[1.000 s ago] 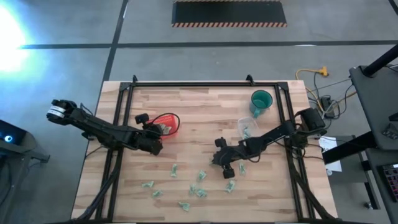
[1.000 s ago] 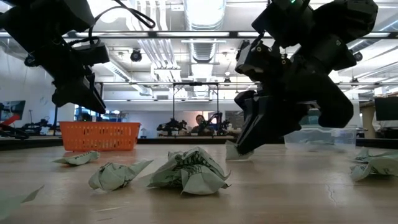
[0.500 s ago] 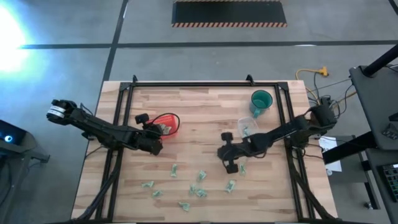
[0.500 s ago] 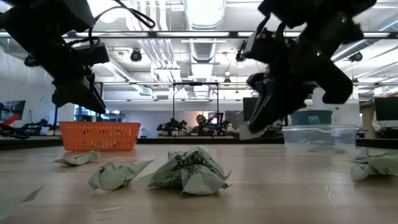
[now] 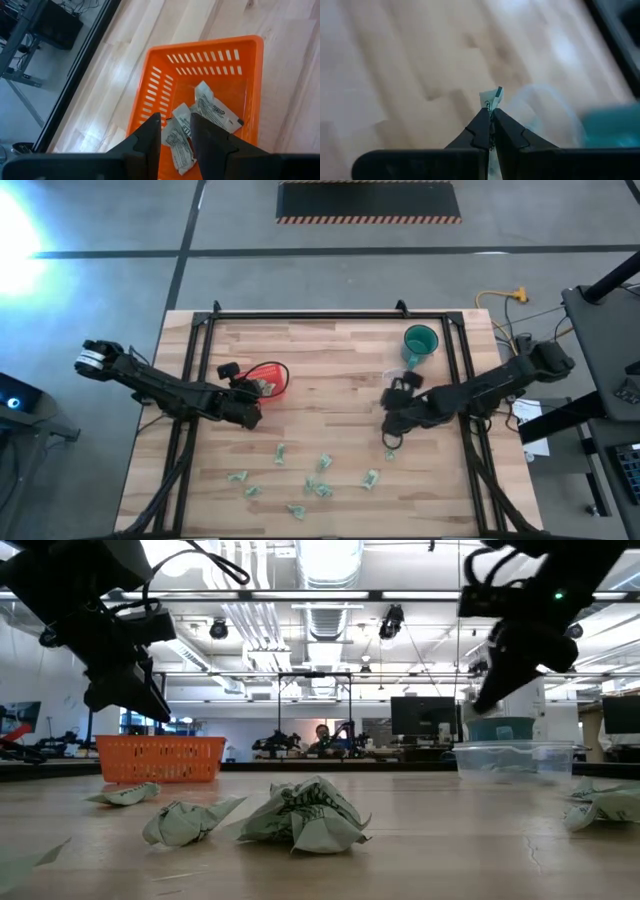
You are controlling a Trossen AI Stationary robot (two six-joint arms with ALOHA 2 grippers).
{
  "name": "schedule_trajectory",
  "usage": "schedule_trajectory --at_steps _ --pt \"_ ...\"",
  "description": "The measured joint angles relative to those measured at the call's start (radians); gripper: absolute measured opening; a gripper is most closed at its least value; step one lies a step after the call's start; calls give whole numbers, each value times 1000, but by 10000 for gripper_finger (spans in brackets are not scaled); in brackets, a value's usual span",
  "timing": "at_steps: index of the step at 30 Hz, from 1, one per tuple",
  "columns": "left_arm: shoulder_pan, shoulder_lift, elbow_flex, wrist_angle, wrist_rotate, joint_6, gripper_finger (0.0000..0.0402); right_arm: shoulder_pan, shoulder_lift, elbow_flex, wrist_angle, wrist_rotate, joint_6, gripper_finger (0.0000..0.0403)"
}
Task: Pick and place items into bin
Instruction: Put the stevia packet into the transparent container, then put the stevia packet into the orange bin
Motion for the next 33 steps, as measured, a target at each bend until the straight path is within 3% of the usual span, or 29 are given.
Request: schedule_trajectory --at_steps 6,11,19,25,33 --pt "0 0 0 10 0 33 89 4 -46 -27 -106 82 197 9" --pt "0 0 8 29 -1 155 89 4 -36 -53 -111 84 231 9" --pt "-1 0 36 105 20 155 89 2 -15 -92 -116 84 255 13" --pt "-1 0 36 124 128 155 89 2 -16 -94 -122 84 257 47" --pt "-1 0 36 124 137 156 89 2 -17 -94 -130 86 239 105"
